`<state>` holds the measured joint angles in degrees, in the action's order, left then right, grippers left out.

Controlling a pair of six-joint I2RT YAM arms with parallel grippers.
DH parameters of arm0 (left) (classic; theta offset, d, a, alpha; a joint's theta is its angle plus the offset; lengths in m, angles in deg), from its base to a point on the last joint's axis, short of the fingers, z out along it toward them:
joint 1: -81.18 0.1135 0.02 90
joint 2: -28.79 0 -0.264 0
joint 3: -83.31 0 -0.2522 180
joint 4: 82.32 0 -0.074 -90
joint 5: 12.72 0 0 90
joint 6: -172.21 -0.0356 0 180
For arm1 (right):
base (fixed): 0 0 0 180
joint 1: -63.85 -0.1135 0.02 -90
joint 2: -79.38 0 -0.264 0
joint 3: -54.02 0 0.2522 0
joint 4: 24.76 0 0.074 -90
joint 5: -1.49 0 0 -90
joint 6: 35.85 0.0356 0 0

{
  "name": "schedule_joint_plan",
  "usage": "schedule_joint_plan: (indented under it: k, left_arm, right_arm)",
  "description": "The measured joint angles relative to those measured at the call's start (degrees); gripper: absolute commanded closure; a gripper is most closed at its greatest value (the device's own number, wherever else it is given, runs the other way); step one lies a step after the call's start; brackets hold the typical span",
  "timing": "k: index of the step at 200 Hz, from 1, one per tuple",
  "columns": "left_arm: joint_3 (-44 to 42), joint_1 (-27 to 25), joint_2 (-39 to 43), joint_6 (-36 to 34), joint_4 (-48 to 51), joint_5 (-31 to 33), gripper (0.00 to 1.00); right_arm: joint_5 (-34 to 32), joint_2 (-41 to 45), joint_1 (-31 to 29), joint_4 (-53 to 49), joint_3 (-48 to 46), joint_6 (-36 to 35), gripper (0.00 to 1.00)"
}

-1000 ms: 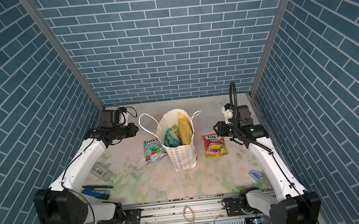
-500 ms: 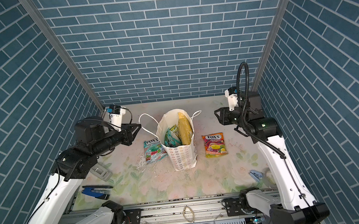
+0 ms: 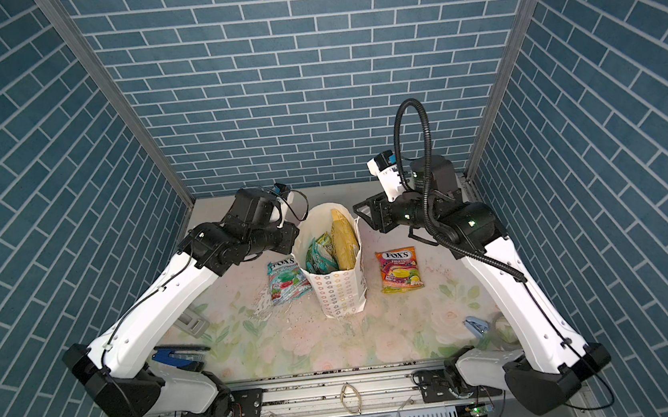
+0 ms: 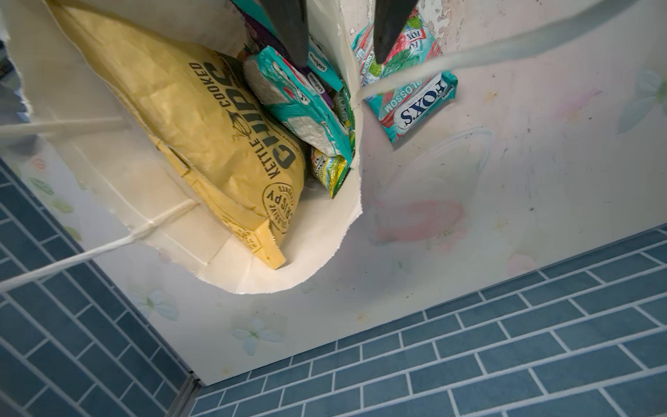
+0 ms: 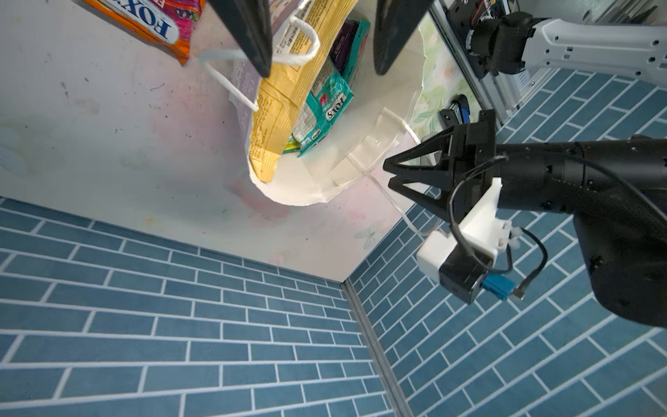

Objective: Take the snacks out of the paper bag
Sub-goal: 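Raise the left gripper to the bag rim while the right gripper reaches over, then hold the bag rim with the left gripper while the right gripper descends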

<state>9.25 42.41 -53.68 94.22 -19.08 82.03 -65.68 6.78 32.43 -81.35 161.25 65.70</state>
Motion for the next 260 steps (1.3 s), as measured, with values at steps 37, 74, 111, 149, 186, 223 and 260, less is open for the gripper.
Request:
schedule_joint_plan:
  k: [37,74,111,149,186,223,260]
  left_arm:
    - [0.13,-0.02,-0.42,-0.09,0.85,2.19,0.69]
    - [0.13,0.17,-0.92,-0.28,0.83,2.51,0.69]
    - [-2.82,3.23,-1.05,0.42,-1.33,-1.51,0.72]
    - [-5.84,5.99,-1.05,1.31,-3.3,-5.55,0.73]
    - [-6.34,6.84,-1.51,1.75,-5.42,-9.22,0.87]
    - [-7.19,7.8,-2.49,1.99,-7.58,-12.7,0.96]
    - [-7.67,8.37,-2.78,2.56,-9.38,-15.23,0.99]
  right_arm:
    - [-2.99,-6.08,-6.32,-2.97,4.68,-1.51,0.54]
    - [-12.72,-12.72,-12.35,-8.9,12.17,-3.23,0.53]
    - [-23.21,-18.95,-15.96,-14.62,16.28,-4.04,0.52]
    - [-30.73,-23.52,-17.79,-18.97,18.4,-4.11,0.52]
    - [-35.91,-27.91,-18.71,-22.91,22.86,-4.09,0.51]
    - [-39.3,-31.12,-18.95,-26.53,25.22,-4.07,0.51]
    - [-41.13,-33.9,-18.99,-29.92,26.64,-3.98,0.51]
